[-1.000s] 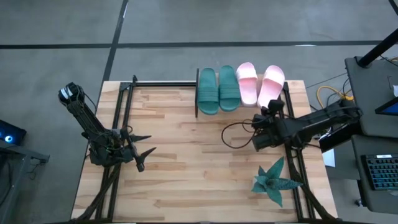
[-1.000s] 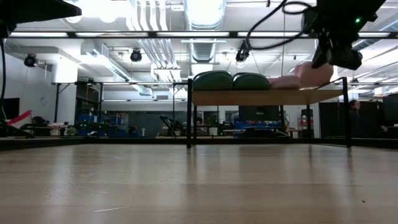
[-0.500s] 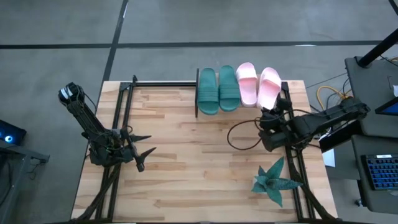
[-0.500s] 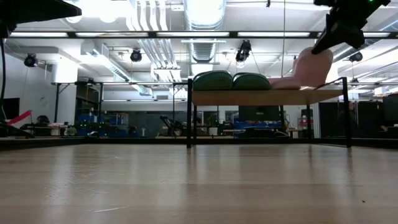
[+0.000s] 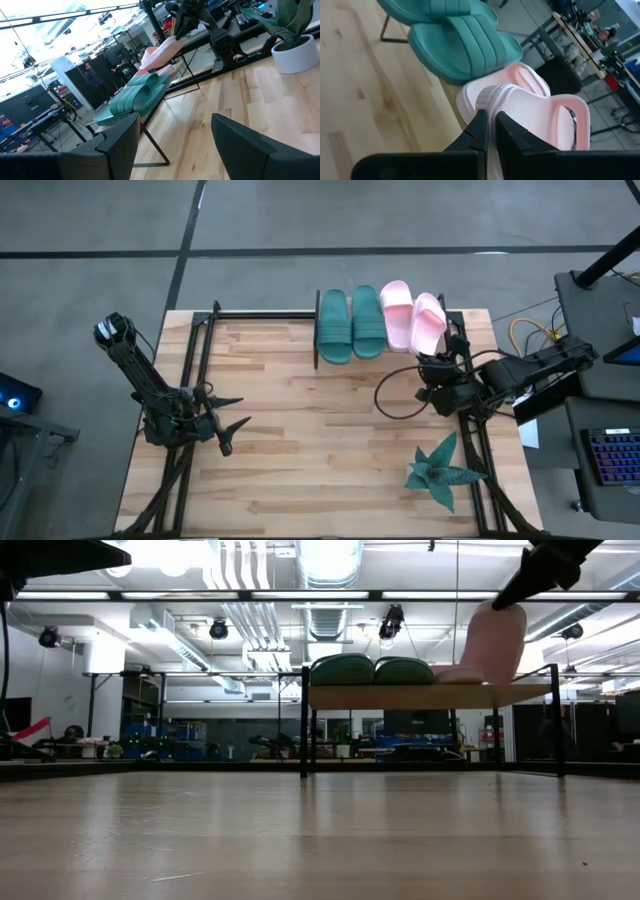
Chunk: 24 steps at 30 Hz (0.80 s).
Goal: Pick and place slides into the shelf
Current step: Adjust the right pink slipper
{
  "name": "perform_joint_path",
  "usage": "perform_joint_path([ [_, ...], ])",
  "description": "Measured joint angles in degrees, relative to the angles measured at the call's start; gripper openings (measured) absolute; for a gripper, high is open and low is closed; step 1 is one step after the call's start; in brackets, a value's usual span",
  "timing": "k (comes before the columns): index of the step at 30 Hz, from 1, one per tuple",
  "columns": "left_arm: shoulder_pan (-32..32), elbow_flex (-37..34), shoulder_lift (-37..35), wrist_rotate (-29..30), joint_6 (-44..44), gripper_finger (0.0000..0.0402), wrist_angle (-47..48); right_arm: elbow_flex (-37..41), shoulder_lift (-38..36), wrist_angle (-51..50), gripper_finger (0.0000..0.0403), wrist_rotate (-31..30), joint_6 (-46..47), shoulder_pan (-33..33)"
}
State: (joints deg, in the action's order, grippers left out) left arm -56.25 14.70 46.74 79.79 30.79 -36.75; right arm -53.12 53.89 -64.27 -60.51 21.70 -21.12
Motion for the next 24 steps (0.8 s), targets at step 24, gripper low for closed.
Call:
perform_joint_path([
  [24, 0.0, 0.0, 0.0, 0.0, 0.0, 0.0231, 0.0, 0.0, -1.3, -9.8, 0.0012, 20.2, 9.8, 0.0],
])
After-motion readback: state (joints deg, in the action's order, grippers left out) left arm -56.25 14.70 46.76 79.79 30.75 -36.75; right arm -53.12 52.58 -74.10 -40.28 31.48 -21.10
